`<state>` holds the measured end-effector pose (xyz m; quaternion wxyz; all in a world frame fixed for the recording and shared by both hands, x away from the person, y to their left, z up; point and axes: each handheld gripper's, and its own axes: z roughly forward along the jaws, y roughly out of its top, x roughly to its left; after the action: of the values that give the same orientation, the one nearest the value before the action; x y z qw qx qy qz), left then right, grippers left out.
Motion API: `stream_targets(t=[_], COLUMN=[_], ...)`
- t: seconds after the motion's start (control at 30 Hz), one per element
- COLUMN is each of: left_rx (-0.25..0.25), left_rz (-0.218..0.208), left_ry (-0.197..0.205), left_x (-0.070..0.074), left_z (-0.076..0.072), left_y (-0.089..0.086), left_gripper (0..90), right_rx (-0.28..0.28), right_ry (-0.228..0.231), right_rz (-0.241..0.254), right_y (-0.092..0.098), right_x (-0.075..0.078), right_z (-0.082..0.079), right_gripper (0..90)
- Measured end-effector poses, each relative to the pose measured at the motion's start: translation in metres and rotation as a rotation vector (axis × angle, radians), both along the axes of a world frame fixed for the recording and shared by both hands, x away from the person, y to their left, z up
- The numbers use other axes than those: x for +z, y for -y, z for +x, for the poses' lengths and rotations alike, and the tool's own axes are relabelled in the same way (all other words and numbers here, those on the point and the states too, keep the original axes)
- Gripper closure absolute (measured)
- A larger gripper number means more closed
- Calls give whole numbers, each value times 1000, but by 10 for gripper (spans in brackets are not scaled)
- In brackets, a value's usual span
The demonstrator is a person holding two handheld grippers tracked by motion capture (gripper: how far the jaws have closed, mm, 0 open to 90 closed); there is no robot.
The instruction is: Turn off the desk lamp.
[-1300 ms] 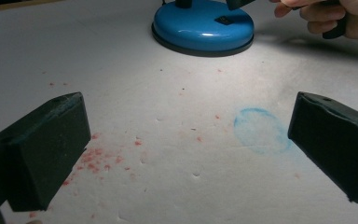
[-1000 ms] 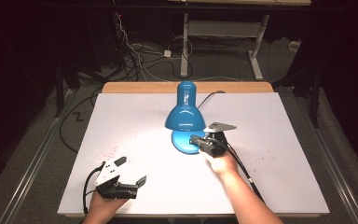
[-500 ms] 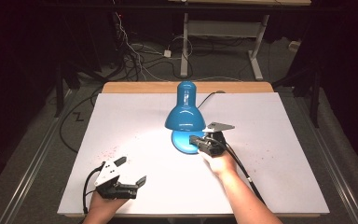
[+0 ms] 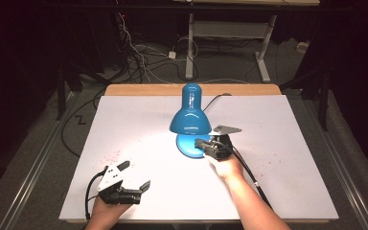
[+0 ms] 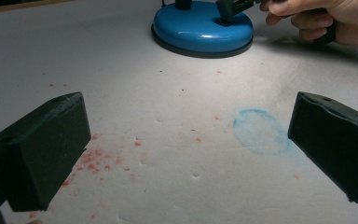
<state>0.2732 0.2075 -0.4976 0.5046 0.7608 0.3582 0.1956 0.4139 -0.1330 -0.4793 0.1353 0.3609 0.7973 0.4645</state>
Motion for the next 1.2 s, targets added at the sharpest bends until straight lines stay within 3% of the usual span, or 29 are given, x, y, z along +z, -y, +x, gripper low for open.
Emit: stream_targets(t=[0.53,0.7,0.8,1.2], left_rx=[-1,-2,-1,-4], left_rz=[-6,-6,-7,-8], left_ry=[-5,-4,-1,-2], left_x=[0,0,0,0], left_z=[0,0,0,0], left_y=[0,0,-1,-1], left_gripper=[0,0,0,0], right_rx=[0,-11,-22,-15], right_ry=[-17,-5,-12,-2], right_rz=[9,-10,13,11], right_y=[0,-1,1,-2], right_x=[0,-2,-3,-4], right_z=[1,1,3,2], right_gripper=[900,900,900,900])
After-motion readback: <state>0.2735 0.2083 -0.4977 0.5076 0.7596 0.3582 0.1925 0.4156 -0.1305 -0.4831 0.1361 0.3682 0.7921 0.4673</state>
